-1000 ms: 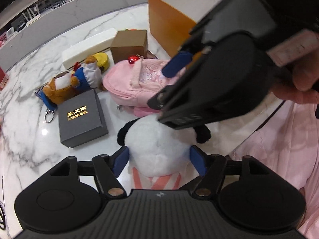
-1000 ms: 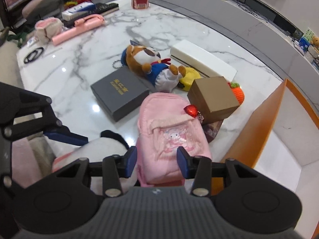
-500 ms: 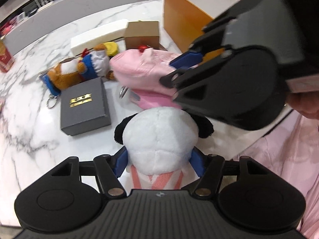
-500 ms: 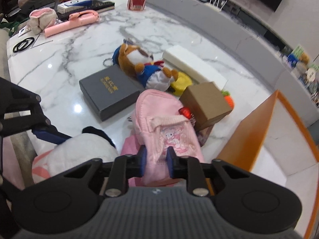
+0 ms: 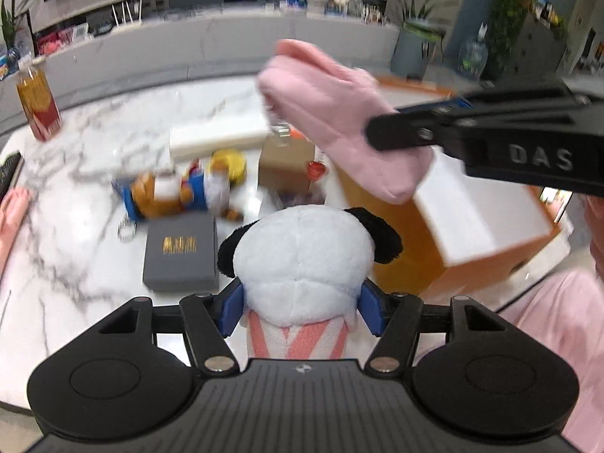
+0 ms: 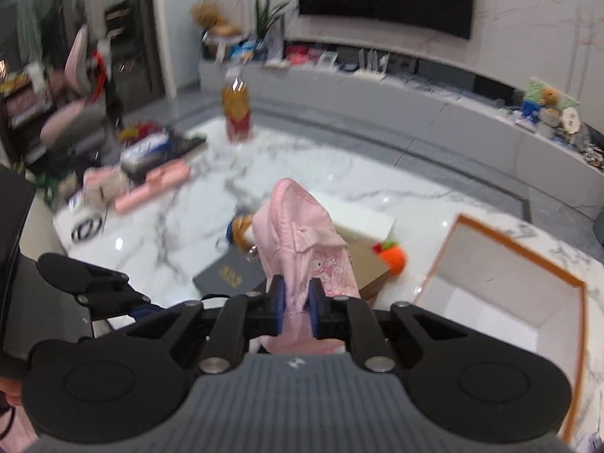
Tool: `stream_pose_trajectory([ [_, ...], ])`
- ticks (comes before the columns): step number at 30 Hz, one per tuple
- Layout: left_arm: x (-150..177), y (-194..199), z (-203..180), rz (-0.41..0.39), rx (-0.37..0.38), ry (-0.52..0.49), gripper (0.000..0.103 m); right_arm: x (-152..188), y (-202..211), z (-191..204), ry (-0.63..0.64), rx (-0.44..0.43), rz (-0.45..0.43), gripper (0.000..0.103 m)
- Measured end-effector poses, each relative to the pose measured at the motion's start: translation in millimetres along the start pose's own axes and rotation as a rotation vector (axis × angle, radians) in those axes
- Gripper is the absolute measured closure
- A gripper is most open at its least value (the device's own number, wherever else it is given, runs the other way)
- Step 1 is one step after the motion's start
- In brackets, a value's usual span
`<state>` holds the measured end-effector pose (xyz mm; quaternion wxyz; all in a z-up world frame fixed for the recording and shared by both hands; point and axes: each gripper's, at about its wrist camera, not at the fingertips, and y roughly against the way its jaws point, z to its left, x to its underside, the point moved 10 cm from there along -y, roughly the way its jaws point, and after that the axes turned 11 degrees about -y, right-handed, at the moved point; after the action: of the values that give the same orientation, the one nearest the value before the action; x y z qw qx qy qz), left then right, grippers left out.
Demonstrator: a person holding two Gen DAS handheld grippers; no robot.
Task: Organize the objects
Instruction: 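Lift the panda plush with the left tool while the right tool lifts the pink backpack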
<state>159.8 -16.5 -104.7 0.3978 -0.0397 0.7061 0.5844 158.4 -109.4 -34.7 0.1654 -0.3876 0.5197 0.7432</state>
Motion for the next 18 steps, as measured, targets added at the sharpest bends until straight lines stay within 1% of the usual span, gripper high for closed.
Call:
stream_pose_trajectory([
  [4, -34, 24, -10, -0.084, 0.006, 0.013, 0.031, -18, 42, -23, -0.053, 0.024, -0.088, 0.09],
  [8, -67, 32, -29, -0.154, 0.041, 0.03, 0.031, -21, 73, -57, -0.157, 0.04, -0.119, 0.09],
  [10, -80, 28, -40, -0.176, 0.068, 0.055, 0.031, -18, 86, -79, -0.208, 0.071, -0.127, 0.09],
  [12, -90, 20, -51, -0.192, 0.092, 0.077, 0.031, -11, 93, -100, -0.25, 0.109, -0.125, 0.09],
  [14, -100, 11, -65, -0.189, 0.103, 0.079, 0.031, 2, 95, -120, -0.304, 0.132, -0.103, 0.09],
  [16, -107, -3, -78, -0.168, 0.108, 0.063, 0.031, 17, 92, -139, -0.369, 0.144, -0.063, 0.09],
  [18, -112, -18, -90, -0.144, 0.091, 0.043, 0.031, 34, 86, -155, -0.422, 0.154, -0.017, 0.09],
])
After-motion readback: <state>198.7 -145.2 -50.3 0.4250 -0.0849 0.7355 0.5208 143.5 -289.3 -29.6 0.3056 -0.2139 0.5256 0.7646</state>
